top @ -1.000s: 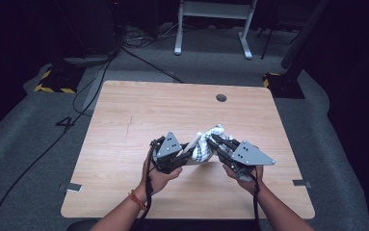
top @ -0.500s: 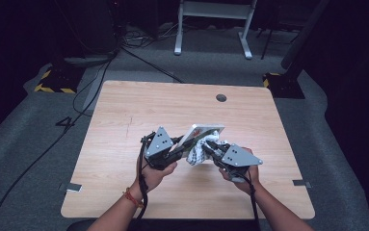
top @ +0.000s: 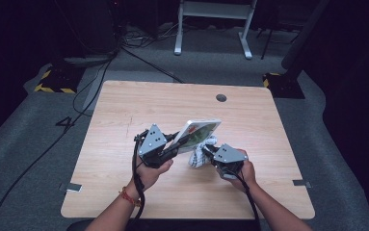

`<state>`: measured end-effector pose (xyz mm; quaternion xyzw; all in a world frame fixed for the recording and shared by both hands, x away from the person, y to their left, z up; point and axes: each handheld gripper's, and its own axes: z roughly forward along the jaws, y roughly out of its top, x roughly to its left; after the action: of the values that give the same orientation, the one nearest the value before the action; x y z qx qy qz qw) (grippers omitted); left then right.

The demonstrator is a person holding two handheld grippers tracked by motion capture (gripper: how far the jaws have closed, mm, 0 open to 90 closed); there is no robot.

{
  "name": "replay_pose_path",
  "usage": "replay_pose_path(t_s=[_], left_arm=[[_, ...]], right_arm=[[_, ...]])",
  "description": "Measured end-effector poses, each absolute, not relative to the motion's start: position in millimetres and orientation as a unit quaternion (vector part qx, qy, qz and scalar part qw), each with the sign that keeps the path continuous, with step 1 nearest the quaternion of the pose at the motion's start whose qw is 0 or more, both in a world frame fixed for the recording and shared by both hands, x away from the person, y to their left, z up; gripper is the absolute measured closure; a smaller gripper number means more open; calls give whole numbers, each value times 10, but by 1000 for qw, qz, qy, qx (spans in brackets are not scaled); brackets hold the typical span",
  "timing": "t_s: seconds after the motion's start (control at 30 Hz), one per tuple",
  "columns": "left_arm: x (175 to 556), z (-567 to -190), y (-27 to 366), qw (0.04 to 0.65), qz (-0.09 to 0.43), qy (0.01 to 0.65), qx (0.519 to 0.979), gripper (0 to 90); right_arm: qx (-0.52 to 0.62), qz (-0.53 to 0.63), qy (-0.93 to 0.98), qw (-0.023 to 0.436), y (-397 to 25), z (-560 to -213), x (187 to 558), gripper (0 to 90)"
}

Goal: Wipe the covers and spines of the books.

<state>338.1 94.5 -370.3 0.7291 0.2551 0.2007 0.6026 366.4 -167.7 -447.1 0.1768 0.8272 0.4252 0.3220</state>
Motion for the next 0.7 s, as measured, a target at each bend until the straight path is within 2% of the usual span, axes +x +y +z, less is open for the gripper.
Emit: replay_pose_path(t_s=[0.2, 0.4, 0.7], left_arm=[[3376, -3732, 901, 598, 203, 254, 733, 790], [3415, -3782, 838, 601, 179, 263, 733, 791], [3399, -3780, 817, 600, 181, 272, 730, 790]], right_arm=[[200, 461, 794, 342, -1805, -4340, 3677, 800], [168, 510, 766, 353, -1736, -4061, 3473, 799], [108, 526, 768, 349, -1484, -4077, 3295, 799]])
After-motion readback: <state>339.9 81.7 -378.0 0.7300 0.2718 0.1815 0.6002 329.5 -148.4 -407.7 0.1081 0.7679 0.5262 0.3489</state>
